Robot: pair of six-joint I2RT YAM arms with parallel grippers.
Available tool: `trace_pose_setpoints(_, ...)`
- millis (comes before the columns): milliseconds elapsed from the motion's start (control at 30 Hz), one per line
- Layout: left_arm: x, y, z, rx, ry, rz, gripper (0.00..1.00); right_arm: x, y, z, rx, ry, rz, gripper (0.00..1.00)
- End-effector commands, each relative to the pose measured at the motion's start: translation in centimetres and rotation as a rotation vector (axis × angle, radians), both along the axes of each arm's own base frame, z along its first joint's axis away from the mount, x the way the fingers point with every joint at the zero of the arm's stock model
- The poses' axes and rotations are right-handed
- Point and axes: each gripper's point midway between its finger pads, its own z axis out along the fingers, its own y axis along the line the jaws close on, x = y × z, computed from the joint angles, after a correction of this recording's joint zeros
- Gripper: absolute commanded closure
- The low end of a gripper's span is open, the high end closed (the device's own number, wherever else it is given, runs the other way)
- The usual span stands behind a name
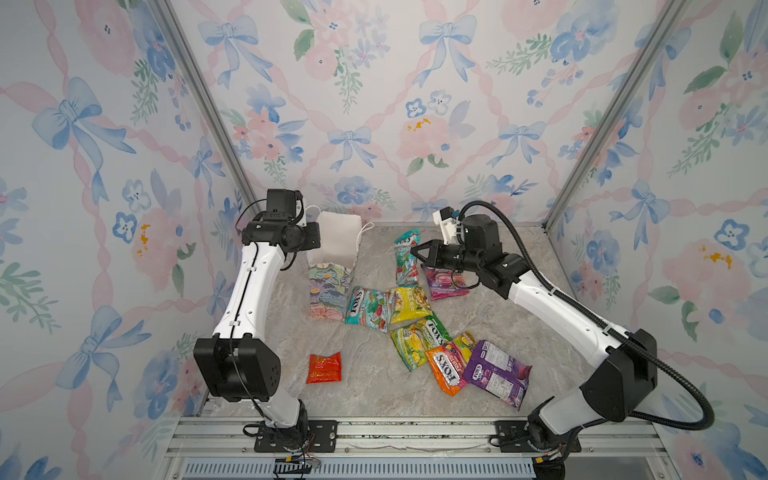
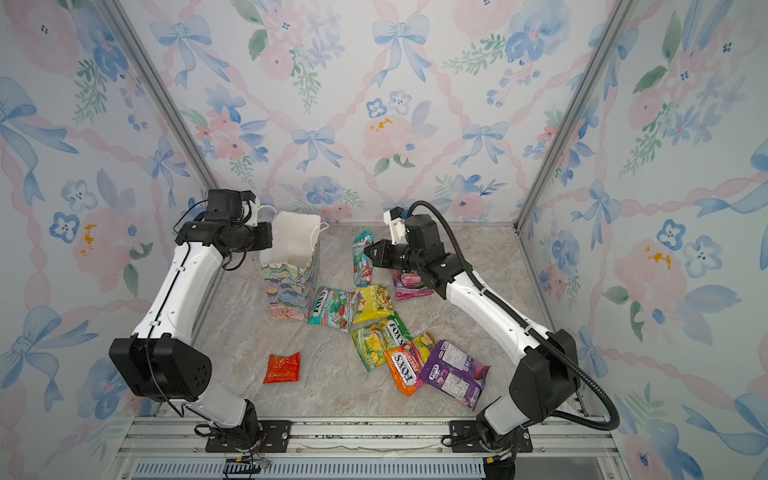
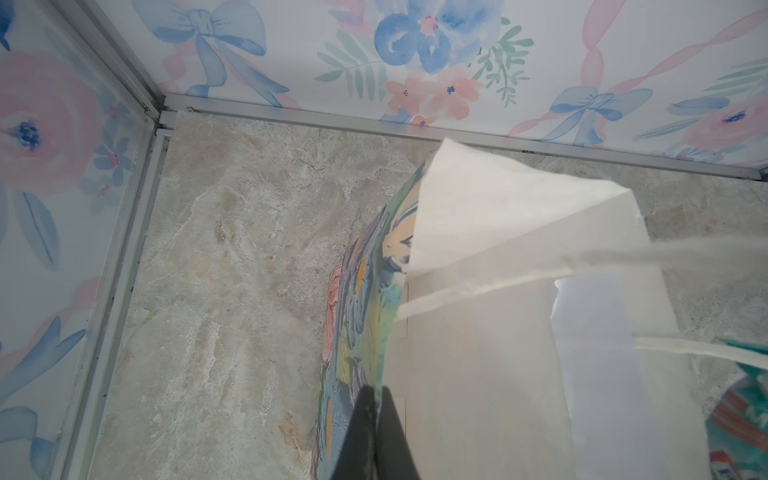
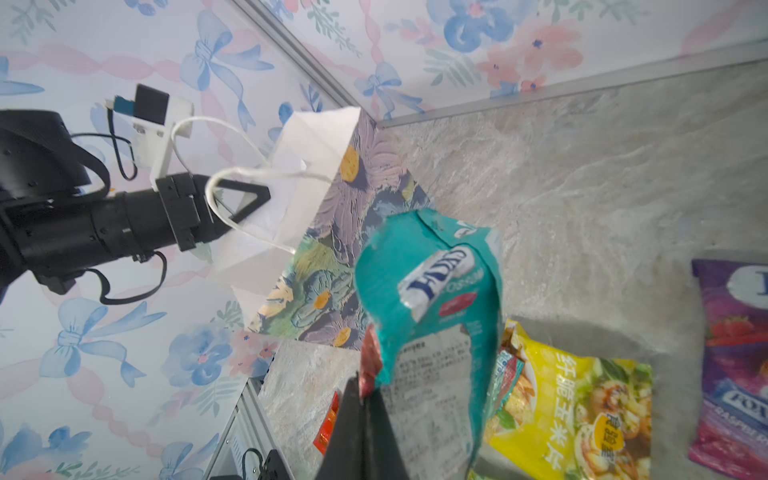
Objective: Place the snacks into the paper bag
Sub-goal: 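Lift the teal packet with the right gripper and carry it over the bag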
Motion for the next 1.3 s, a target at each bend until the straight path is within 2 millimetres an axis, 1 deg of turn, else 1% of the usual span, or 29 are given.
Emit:
trace_pose_setpoints(0,-0.9,-0.4,1.5,-0.003,-0.03,0.007,1.0,2.1,-0.7,3.7,0.012,-0.114,-0.042,1.0)
trace_pose_setpoints(200,-1.3,-1.3,1.5,-0.007,-0.029,-0.015,1.0,3.9,0.1,7.5,0.043,-0.197,-0.047,1.0)
trace_pose_setpoints(233,-1.4,-1.5,1.4,-0.008,-0.027,-0.019,1.0,3.8,0.1,8.5,0.052,-0.22,-0.049,1.0)
trace_pose_setpoints(267,-1.4,-1.7,1.4,-0.009,-0.028,-0.024,1.0,4.5,0.4,8.4,0.048,-0.223,-0.052,1.0)
trace_pose_setpoints(433,-1.7,-2.4,1.1,-0.01,-0.023,-0.039,1.0,5.6,0.7,11.4,0.063,-0.297,-0.064,1.0)
trace_pose_setpoints(567,-1.8,-2.9,0.8,-0.009,-0.018,-0.051,1.0,5.9,1.6,13.7,0.09,-0.352,-0.053,1.0)
trace_pose_setpoints(867,-1.9,-3.4,0.7,-0.006,-0.016,-0.062,1.0,6.2,4.3,17.7,0.123,-0.453,-0.017,1.0)
trace_pose_setpoints(1000,-2.0,-3.4,0.8,-0.003,-0.022,-0.066,1.0,6.6,6.2,18.5,0.143,-0.471,0.006,1.0)
trace_pose_setpoints(1067,-2.0,-3.3,0.8,0.0,-0.024,-0.067,1.0,6.5,7.7,18.6,0.15,-0.473,0.034,1.0)
trace_pose_setpoints(1133,-2.0,-3.3,0.8,0.002,-0.025,-0.067,1.0,6.4,9.0,18.4,0.158,-0.466,0.06,1.0)
trace_pose_setpoints(1267,-2.0,-3.3,0.7,0.002,-0.027,-0.067,1.0,6.1,11.8,17.1,0.17,-0.443,0.104,1.0)
